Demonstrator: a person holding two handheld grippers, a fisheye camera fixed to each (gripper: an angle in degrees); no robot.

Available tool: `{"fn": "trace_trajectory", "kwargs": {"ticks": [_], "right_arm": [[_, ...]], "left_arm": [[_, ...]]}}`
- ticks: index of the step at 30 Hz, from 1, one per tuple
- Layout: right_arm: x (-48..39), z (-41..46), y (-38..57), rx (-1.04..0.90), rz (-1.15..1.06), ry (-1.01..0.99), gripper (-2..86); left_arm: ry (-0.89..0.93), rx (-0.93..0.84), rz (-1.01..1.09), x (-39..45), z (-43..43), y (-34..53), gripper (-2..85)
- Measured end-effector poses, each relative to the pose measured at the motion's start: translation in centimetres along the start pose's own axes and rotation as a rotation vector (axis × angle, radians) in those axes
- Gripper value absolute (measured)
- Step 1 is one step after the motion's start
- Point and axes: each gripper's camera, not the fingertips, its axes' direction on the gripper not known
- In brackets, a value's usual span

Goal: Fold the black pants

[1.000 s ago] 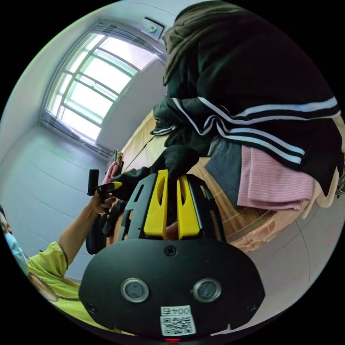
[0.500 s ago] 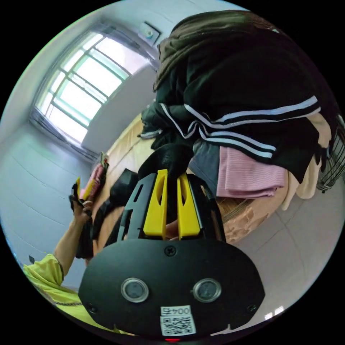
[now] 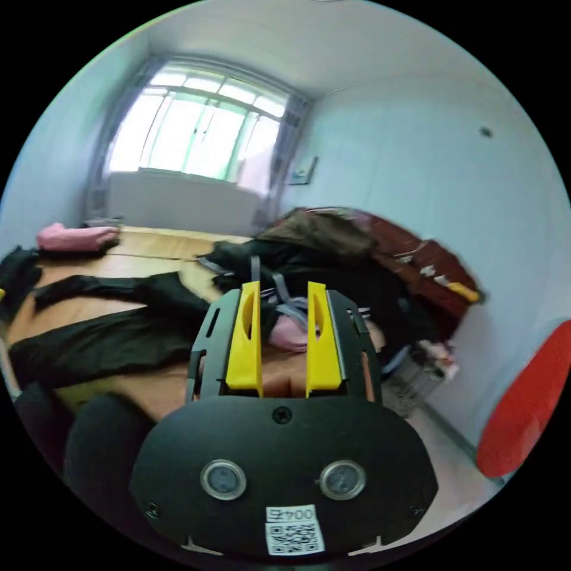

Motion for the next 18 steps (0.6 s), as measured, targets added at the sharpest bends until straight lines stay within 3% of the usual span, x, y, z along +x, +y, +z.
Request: {"fn": "trace_trajectory", "kwargs": {"ticks": [3,4,7,11,15,18], "right_arm": [[-1.2,1.4,2.6,-0.270,0.120,-0.450,2.3],[-2.0,1.0,3.4,-0.267,0.141,-0.536,1.1],[-4.8,-0.6,4.4,-0.224,0.104,-0.522,1.5],[-7.8,0.6,5.6,-0.359,0.016,-0.626,12.5],[-7.6,1.9,7.4,-0.385,0.101,-0.682,8.3],[-7.1,2.7,8.3,-0.420,0.106,-0.724,8.0]], "left_arm": [[0.127,-0.021,-0.186,-0.8,0.1,3.5,0.5],[0.113,-0.024,-0.196,-0.6,0.0,3.8,0.5],[-0.070,-0.108,-0.040,3.1,0.5,4.3,0.3],[-0.100,-0.157,0.017,5.1,1.8,4.8,0.6],[-0.176,-0.253,-0.008,5.0,3.3,7.5,1.5],[-0.291,-0.174,-0.013,6.2,0.8,8.8,3.9]]}}
